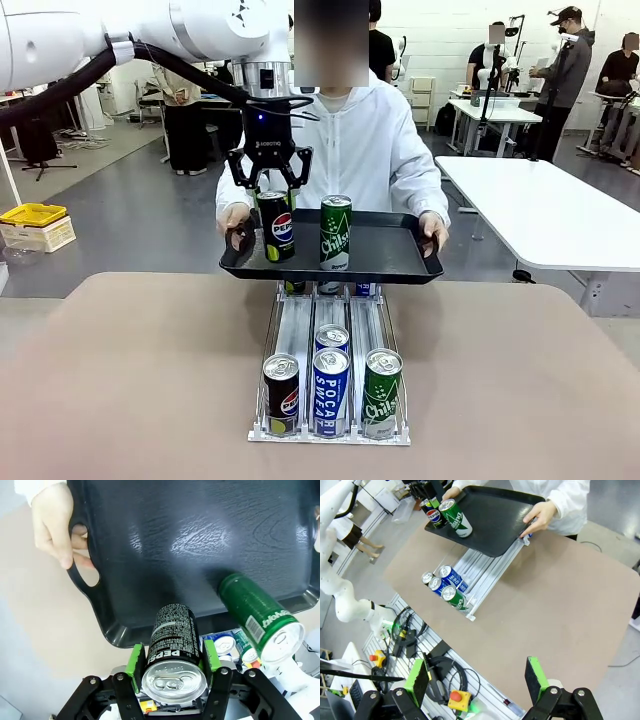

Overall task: Retrieve and hand over the desired beverage to the person.
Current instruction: Place the picked can on the Handle tray extended by the person.

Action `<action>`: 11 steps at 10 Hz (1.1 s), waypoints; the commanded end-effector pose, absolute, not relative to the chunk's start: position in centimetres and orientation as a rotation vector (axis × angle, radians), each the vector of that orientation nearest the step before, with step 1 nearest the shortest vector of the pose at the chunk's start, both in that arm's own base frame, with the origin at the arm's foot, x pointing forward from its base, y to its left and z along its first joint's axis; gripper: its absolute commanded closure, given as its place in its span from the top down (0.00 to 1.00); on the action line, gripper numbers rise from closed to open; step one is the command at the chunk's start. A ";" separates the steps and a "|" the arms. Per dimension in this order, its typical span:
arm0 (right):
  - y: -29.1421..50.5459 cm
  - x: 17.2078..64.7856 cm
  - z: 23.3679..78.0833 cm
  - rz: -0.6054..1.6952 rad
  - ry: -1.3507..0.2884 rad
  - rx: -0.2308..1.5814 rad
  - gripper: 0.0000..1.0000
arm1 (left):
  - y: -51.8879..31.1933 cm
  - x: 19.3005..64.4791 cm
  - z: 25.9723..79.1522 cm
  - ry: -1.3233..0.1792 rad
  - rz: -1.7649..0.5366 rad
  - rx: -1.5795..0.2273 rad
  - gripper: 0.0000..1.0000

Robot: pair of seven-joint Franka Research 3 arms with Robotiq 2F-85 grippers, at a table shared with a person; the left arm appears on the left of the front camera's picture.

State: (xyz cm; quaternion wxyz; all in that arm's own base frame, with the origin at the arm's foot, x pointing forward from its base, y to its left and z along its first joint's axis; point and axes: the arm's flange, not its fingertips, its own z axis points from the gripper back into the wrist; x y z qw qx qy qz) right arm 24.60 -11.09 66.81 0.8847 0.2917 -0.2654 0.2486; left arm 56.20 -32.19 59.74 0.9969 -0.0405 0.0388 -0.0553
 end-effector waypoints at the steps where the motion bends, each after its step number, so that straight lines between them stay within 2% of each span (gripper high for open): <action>1: -11.0 24.8 66.9 0.538 -0.560 0.628 1.00 | -33.4 58.0 61.6 0.052 -0.132 -0.075 0.58; 7: -11.0 24.8 66.9 0.538 -0.560 0.628 1.00 | -34.2 61.1 58.4 0.082 -0.088 -0.002 0.58; 11: -11.0 24.8 66.9 0.538 -0.560 0.628 1.00 | -34.8 61.4 56.1 0.127 -0.106 0.034 0.58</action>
